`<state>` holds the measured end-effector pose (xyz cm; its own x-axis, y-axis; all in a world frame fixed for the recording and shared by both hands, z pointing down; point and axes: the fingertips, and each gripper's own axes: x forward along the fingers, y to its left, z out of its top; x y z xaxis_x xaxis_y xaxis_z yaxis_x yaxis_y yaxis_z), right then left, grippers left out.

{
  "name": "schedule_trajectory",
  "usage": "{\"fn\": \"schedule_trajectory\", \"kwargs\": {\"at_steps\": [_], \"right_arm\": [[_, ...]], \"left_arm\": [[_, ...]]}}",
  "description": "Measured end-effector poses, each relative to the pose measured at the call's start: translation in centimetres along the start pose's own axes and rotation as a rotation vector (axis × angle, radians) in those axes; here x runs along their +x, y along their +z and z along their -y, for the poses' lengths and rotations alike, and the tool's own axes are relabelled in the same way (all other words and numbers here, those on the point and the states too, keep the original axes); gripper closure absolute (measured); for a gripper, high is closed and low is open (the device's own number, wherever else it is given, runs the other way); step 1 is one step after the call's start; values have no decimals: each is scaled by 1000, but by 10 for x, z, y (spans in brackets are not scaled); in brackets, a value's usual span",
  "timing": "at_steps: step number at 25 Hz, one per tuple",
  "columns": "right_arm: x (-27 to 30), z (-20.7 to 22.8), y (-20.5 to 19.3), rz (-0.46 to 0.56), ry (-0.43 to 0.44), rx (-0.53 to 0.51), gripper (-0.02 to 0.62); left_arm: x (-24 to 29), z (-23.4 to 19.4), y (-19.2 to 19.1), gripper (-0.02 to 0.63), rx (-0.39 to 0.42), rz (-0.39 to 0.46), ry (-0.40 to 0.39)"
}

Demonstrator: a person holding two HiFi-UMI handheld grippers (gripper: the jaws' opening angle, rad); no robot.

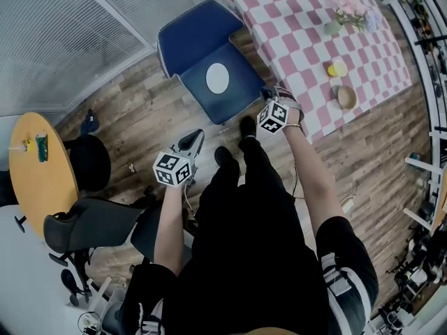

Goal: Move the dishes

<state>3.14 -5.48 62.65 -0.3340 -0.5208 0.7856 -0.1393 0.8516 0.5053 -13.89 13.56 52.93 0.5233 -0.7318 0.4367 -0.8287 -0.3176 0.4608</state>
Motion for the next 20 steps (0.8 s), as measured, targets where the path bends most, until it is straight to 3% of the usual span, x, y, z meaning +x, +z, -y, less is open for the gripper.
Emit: {"fn": "schedule_trajectory", "kwargs": {"at_steps": [10, 15, 20], "right_arm": [[51, -24, 24, 12, 161, -68, 577], [95, -20, 32, 40, 317, 59, 577], [148, -31, 31, 42, 431, 88, 577]], "left_arm": [[-2, -30, 6, 577, -43, 4, 74], [24, -54, 17, 577, -74, -27, 105], [63, -83, 33, 578, -116, -30, 128]]}}
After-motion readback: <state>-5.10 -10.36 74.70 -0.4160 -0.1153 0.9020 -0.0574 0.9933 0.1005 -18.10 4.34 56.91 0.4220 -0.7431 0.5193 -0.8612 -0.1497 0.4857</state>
